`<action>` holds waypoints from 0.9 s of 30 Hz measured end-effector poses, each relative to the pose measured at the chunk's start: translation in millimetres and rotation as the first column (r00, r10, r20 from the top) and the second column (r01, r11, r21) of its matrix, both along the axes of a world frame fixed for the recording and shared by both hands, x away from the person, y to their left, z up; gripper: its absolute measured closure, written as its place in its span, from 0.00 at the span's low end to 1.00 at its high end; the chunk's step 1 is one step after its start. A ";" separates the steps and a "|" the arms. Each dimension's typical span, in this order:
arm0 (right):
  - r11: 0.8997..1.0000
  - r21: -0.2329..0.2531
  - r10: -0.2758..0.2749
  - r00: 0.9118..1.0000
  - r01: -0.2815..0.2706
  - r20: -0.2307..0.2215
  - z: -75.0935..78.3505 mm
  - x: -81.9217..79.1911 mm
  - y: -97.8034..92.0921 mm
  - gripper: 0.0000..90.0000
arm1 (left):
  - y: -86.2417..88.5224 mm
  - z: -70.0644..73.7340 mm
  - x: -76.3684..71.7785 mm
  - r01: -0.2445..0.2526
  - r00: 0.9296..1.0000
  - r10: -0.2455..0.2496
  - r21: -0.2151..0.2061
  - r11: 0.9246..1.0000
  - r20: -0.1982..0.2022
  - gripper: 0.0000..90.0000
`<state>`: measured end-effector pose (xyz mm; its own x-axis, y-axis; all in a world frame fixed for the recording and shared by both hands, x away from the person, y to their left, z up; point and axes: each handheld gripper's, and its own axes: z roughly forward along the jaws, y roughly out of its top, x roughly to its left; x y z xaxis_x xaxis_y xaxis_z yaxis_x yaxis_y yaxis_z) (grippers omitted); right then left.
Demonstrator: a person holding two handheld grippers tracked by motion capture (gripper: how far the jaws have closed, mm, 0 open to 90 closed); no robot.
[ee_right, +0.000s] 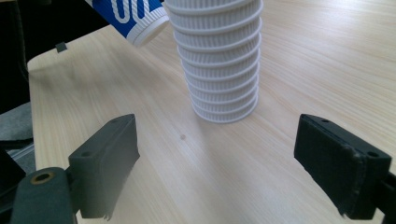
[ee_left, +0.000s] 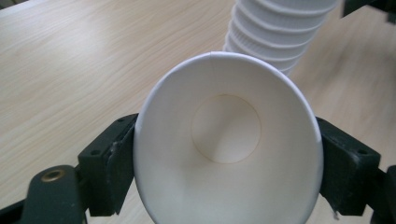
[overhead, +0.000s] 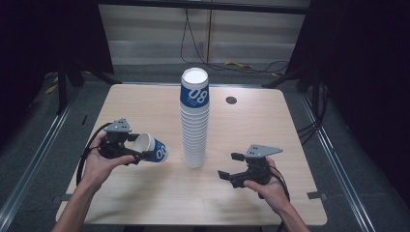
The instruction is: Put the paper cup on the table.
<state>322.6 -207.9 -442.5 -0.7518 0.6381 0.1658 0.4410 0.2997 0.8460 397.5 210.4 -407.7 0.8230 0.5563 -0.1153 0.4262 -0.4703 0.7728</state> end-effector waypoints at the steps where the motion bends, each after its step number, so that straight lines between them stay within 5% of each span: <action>1: 1.000 -0.004 -0.006 1.000 0.006 0.003 -0.5 -1.9 -1.6 0.15 | 0.5 -0.4 2.2 -0.001 1.000 0.001 0.013 1.000 0.002 0.20; 4: 1.000 -0.013 -0.018 1.000 0.019 0.016 -1.3 -5.7 -5.6 0.15 | 3.4 -2.2 9.1 -0.015 1.000 0.015 0.008 1.000 -0.012 0.20; 15: 0.991 -0.030 -0.129 0.990 0.131 0.055 -1.6 -13.5 -25.1 0.15 | 5.2 -0.3 24.1 -0.048 0.999 0.051 0.135 0.990 -0.019 0.20; 18: 0.990 -0.029 -0.137 0.989 0.139 0.049 -4.2 -14.2 -26.9 0.16 | 5.2 -0.2 28.7 -0.072 0.997 0.072 0.185 0.980 0.009 0.20; 21: 0.991 -0.028 -0.129 0.990 0.130 0.048 -5.7 -14.0 -25.2 0.16 | 7.0 -3.1 35.2 -0.080 0.996 0.083 0.202 0.976 -0.008 0.20; 27: 0.992 -0.025 -0.124 0.991 0.125 0.053 -5.5 -13.6 -24.7 0.16 | 5.7 -10.5 40.4 -0.098 0.994 0.109 0.285 0.953 -0.022 0.19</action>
